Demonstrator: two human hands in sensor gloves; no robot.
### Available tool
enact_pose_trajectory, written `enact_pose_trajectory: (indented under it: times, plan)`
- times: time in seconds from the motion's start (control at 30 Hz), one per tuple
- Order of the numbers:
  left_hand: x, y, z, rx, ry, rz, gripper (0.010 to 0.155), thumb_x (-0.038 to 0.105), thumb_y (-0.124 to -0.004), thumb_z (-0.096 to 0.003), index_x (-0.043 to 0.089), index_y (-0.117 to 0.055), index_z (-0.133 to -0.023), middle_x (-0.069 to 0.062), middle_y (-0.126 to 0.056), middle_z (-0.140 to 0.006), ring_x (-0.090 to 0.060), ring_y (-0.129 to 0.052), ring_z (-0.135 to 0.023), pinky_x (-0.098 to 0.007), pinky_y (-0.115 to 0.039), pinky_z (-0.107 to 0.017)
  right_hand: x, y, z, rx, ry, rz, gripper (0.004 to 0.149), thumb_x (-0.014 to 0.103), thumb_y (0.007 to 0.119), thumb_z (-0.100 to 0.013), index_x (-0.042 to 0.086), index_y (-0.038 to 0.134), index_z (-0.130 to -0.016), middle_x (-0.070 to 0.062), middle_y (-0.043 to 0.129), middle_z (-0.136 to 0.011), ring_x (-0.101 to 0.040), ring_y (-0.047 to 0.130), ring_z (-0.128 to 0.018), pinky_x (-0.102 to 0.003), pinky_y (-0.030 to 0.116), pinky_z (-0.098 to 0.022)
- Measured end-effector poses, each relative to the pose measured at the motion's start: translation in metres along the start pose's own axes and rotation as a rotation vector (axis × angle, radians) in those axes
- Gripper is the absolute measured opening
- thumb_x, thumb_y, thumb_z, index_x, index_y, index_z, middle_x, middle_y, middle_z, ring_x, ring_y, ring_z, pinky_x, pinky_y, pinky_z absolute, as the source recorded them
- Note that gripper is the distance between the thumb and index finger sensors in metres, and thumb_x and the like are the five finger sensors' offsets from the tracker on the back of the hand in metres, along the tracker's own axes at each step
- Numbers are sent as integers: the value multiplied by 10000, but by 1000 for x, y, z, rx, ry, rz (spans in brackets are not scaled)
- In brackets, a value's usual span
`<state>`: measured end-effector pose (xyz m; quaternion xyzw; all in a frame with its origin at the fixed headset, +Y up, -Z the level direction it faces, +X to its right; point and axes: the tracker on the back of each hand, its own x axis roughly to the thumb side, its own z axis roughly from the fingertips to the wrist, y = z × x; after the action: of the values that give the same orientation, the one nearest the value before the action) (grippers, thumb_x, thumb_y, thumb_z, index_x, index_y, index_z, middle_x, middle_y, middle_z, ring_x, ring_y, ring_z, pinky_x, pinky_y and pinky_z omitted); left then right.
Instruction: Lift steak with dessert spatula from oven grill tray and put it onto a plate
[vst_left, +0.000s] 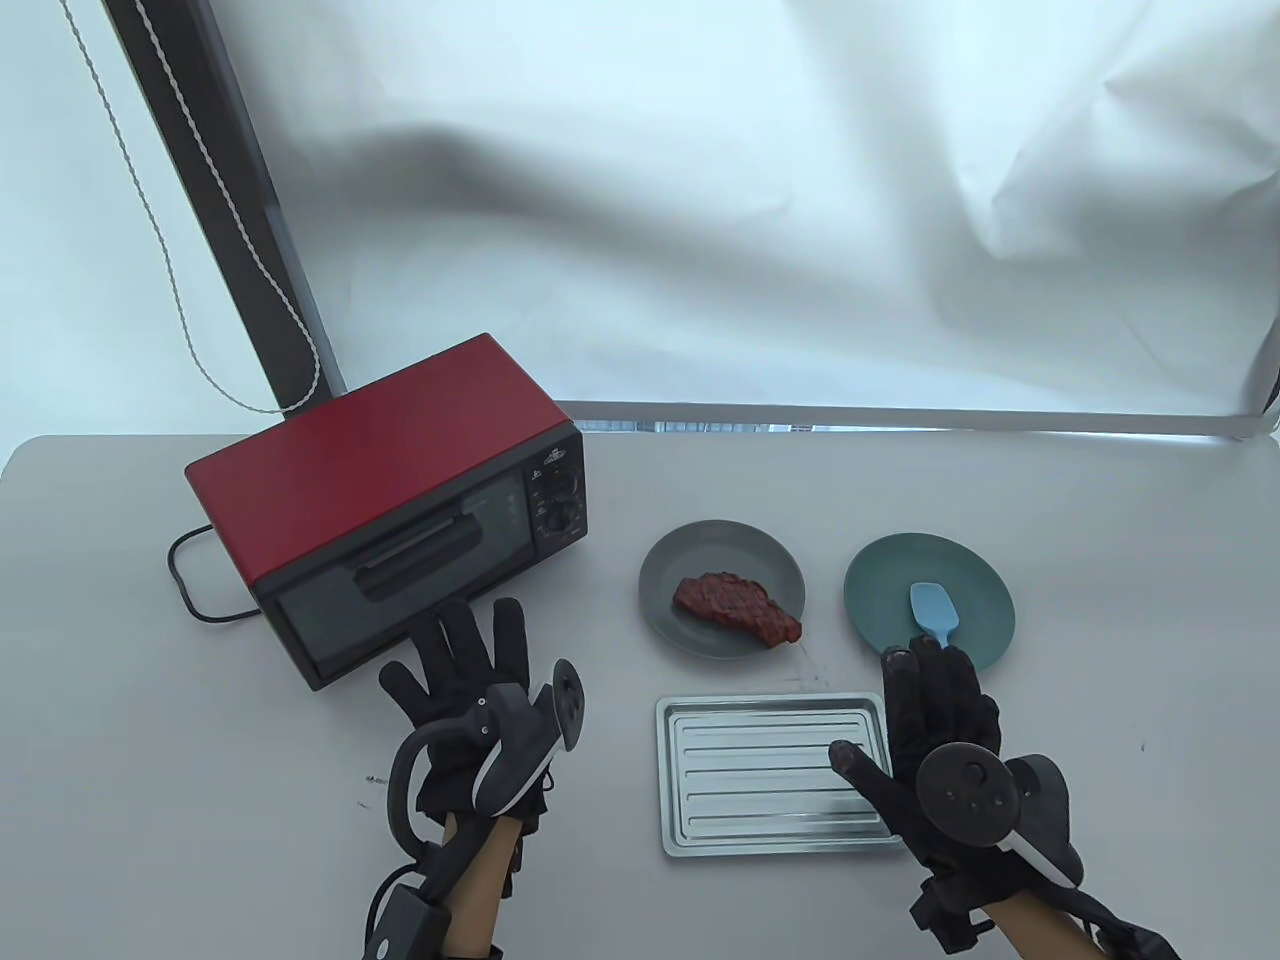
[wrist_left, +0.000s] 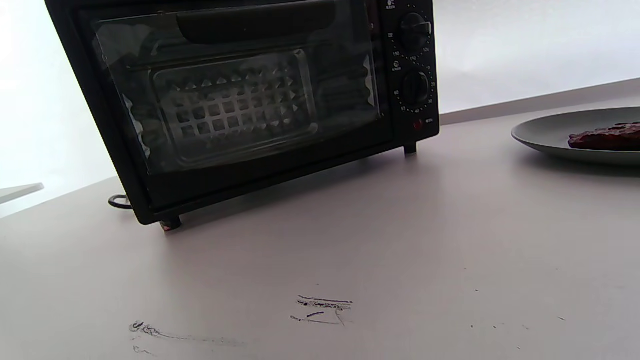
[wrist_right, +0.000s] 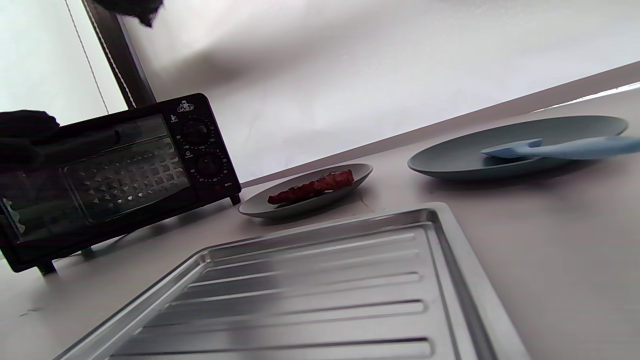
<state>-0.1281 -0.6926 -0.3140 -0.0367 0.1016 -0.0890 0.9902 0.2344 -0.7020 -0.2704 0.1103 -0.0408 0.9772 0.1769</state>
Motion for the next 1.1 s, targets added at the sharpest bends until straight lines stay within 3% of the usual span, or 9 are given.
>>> enact_pose_trajectory:
  times: [0.2,0.47,1.1]
  plan:
    - [22,-5,12,-64,-94,112,834,689,-394,-567,256,-9,-1167,-240,-62,-1248,-522,-174,-1150,-793,-248,-711,2,2,1,5,-12,-1,905,631,565,-641,198,-78,-1109,-277,-93,-1210,-597,35,-1096,-797,221,-730]
    - [48,-11,23,-106,-166,82,833,691,-381,-572,252,7,-1163,-247,-31,-1237,-528,-137,-1138,-795,-239,-702,0,7,0,30,3,43,903,635,565,-642,200,-69,-1115,-279,-95,-1210,-603,25,-1091,-807,203,-718]
    - [52,-16,38,-79,-244,81,836,688,-386,-571,244,14,-1155,-252,-25,-1231,-529,-119,-1130,-817,-182,-652,-7,21,-7,114,53,82,920,659,573,-631,220,-73,-1118,-263,-112,-1216,-591,-6,-1098,-811,170,-719]
